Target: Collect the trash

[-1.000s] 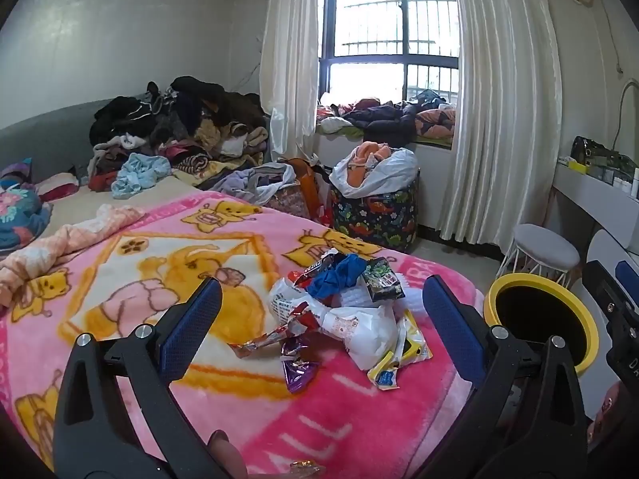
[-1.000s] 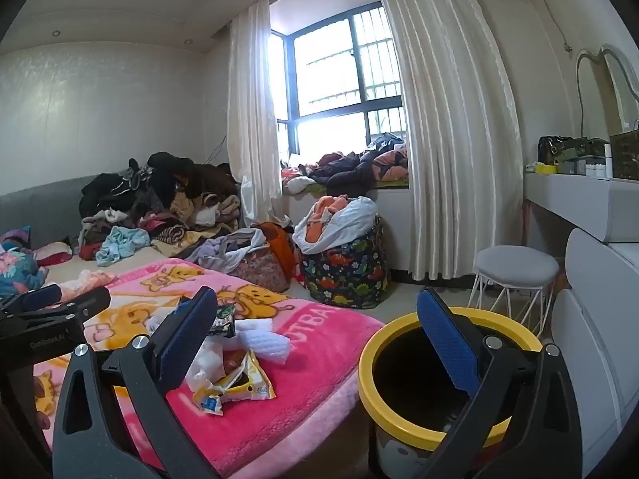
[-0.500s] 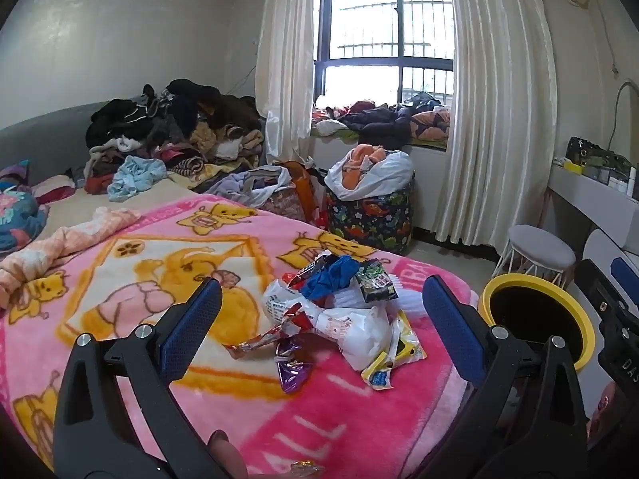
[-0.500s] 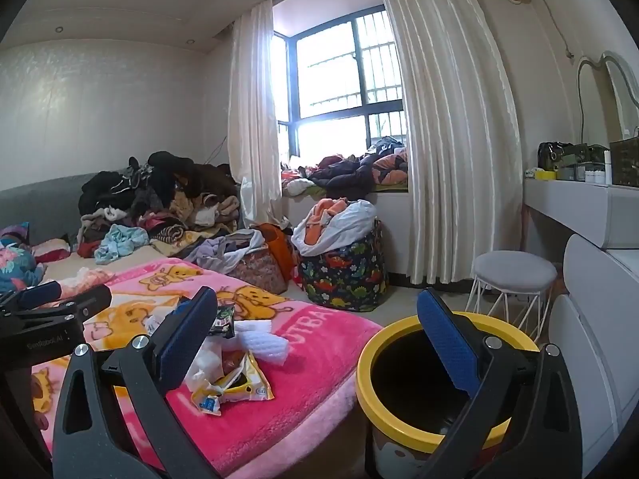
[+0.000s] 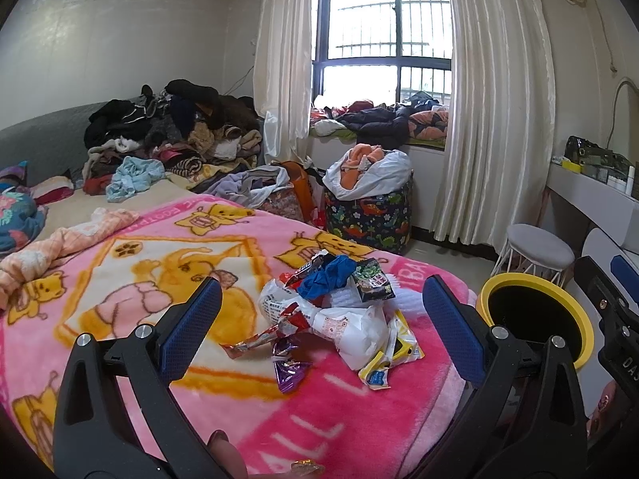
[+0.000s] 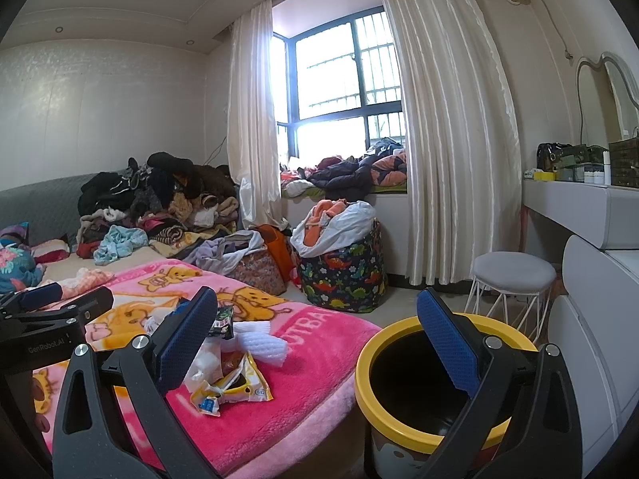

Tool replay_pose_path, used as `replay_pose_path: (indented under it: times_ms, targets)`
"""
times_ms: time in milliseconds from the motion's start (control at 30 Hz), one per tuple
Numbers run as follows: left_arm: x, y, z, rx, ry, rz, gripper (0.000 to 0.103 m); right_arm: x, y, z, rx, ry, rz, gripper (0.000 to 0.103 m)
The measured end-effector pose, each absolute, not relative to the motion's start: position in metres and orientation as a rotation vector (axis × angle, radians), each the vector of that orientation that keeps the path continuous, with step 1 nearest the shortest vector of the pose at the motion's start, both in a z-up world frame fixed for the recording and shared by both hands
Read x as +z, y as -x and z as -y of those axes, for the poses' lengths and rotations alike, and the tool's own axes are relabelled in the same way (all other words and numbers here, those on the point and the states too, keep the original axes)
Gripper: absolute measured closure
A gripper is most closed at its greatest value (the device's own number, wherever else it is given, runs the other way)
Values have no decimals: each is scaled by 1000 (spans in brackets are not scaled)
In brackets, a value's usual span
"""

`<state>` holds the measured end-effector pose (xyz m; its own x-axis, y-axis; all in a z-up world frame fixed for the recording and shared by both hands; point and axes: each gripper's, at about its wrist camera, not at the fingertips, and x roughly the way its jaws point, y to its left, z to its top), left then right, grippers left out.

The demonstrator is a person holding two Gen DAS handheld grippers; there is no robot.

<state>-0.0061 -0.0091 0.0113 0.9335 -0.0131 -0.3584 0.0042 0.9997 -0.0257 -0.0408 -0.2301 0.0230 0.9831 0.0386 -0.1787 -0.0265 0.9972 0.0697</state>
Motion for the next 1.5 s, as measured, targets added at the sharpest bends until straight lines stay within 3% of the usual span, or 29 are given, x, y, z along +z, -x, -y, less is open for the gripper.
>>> replay_pose_path:
  times_ms: [1500]
  targets:
    - [-7,-11,-10,-41,85,-423,11,22,31,220,86,-51,-225,6]
